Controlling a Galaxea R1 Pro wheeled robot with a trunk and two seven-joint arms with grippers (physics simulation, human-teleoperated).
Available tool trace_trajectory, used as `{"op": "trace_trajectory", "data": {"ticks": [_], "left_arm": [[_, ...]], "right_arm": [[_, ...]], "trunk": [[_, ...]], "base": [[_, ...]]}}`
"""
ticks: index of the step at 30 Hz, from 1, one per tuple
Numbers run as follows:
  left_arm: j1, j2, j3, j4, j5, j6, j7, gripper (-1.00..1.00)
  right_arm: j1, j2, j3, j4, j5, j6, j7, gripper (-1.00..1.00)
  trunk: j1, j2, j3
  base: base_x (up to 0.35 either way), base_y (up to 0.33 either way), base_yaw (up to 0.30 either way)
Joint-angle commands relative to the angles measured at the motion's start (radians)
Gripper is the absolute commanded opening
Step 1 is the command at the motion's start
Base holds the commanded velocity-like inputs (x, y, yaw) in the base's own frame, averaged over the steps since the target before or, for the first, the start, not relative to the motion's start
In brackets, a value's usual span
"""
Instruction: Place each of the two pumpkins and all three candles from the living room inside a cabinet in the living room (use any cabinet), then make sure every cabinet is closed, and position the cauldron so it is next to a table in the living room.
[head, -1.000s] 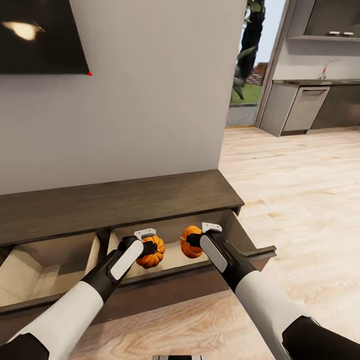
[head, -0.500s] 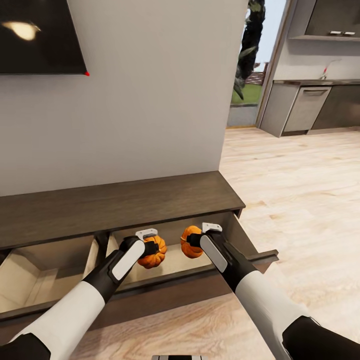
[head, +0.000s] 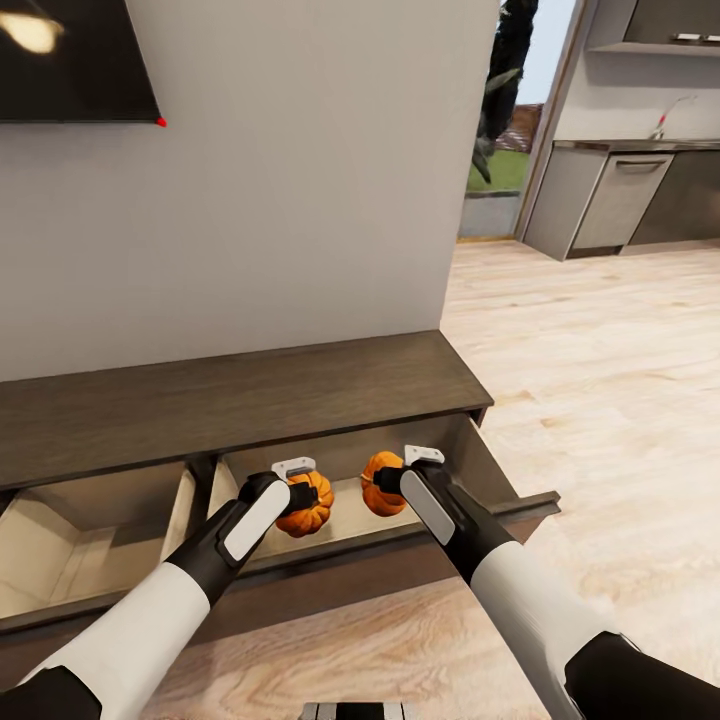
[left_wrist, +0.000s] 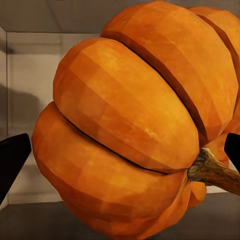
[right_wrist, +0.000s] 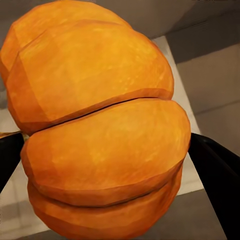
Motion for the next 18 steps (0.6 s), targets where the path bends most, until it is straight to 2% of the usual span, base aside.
{"op": "trace_trajectory", "data": {"ticks": [1,6,18], "left_arm": [[-0.001,0.001,-0.004,-0.002,0.008,0.001,0.011,-1.0],[-0.001,0.001,-0.004,-0.002,0.008,0.001,0.011,-1.0],[-0.001,0.001,-0.004,-0.002,0.008,0.002,0.011,-1.0]], "right_arm": [[-0.001,0.0,0.004,-0.001,-0.011,0.0,-0.011,-1.0],[-0.001,0.0,0.004,-0.001,-0.011,0.0,-0.012,-1.0],[-0.001,0.0,0.002,0.005,-0.012,0.0,-0.021,-1.0]], "trunk": [[0.0,0.0,-0.001],[0.002,-0.001,-0.016],[0.002,-0.001,-0.016]], "base": [[0.0,0.0,0.0],[0.0,0.0,0.0],[0.0,0.0,0.0]]}}
